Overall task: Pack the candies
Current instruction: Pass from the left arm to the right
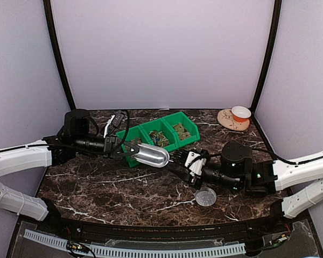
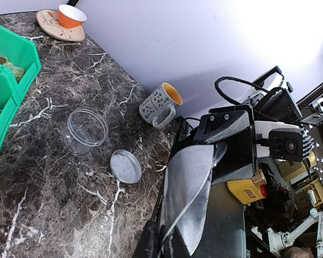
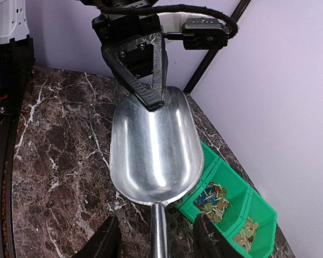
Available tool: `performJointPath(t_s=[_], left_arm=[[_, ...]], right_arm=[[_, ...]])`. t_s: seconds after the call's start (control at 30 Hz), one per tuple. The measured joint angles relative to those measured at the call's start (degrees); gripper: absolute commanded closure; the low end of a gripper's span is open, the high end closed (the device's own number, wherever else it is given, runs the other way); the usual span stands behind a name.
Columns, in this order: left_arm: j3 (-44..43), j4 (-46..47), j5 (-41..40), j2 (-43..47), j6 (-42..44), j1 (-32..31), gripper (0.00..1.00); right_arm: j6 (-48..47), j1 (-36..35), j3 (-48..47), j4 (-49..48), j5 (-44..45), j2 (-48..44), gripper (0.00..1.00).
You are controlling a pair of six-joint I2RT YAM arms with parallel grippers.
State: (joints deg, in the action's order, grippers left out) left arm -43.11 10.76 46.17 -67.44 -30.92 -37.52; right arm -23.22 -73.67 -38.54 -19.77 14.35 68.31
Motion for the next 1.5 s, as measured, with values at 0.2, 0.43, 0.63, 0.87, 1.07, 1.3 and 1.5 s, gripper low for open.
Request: performJointPath(t_s=[0.2, 0.43, 0.63, 0.87, 1.07, 1.3, 1.5], left_arm=[[0.0, 0.5, 0.4, -0.3, -0.5, 0.0, 1.00], [0.2, 1.2, 0.5, -0.9, -0.9, -0.1, 1.00], [0.2, 1.3, 0.5, -1.1, -1.0, -0.1, 1.00], [0.2, 1.3, 0.6, -1.2, -1.0, 0.0, 1.00], [0.4, 1.2, 0.8, -1.6, -1.0, 0.0, 1.00], [0.4, 1.3, 0.7, -1.9, -1.0, 0.0, 1.00], [0.4, 1.5, 0.5, -2.0, -1.0, 0.0, 1.00]], right_arm=[[-0.3, 0.0, -0.1, -0.2, -0.7, 0.1, 0.67], [-0.3, 0.0, -1.2, -0.3, -1.1, 1.7, 0.70], [-0.5, 0.0, -1.3, -0.1, -0.9, 2.0, 0.80], [-1.5, 0.1, -1.3, 1.2, -0.7, 2.0, 0.94], [-1.6, 0.1, -1.3, 1.9, -0.9, 2.0, 0.83], [-1.6, 0.1, -1.6, 1.8, -0.8, 2.0, 0.79], [-1.6, 0.1, -1.6, 1.8, -0.7, 1.8, 0.82]])
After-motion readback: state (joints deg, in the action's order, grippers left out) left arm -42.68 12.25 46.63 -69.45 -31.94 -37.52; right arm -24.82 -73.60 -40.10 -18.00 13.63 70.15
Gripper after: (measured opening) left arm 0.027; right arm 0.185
